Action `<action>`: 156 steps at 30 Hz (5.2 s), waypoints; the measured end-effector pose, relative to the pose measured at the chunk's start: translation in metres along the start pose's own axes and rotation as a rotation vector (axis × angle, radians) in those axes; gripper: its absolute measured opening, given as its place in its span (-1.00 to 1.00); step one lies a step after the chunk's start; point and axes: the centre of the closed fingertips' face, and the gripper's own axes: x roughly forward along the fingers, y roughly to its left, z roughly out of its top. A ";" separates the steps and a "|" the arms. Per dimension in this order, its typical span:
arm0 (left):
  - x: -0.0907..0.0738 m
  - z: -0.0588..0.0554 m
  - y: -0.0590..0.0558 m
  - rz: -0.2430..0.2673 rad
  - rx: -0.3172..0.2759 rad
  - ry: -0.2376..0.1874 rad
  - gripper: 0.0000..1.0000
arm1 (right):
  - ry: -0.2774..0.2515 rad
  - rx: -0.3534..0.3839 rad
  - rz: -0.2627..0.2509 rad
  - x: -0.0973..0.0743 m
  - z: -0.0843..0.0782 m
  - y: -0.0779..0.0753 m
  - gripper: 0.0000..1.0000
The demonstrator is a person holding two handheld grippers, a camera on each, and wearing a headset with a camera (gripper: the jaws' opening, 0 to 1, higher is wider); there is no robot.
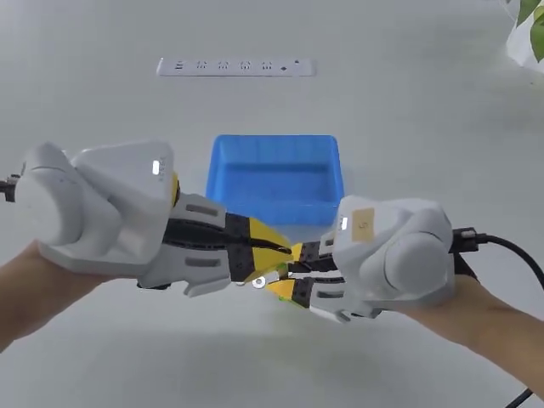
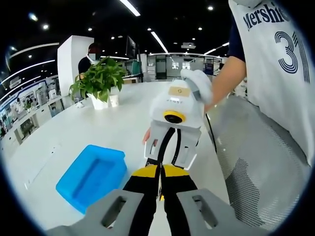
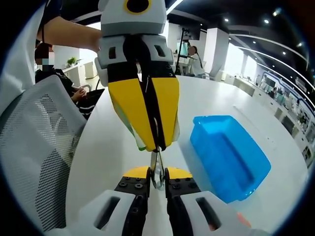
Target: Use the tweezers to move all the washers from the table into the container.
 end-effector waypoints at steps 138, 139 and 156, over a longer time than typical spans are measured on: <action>-0.014 0.002 0.126 0.032 0.125 0.082 -0.90 | 0.050 0.034 -0.128 0.021 0.029 -0.126 -0.74; -0.016 0.005 0.125 0.033 0.127 0.081 -0.90 | 0.046 0.037 -0.129 0.019 0.030 -0.125 -0.74; -0.037 0.036 0.098 0.040 0.185 0.091 -0.90 | 0.003 0.008 -0.147 -0.009 0.058 -0.104 -0.74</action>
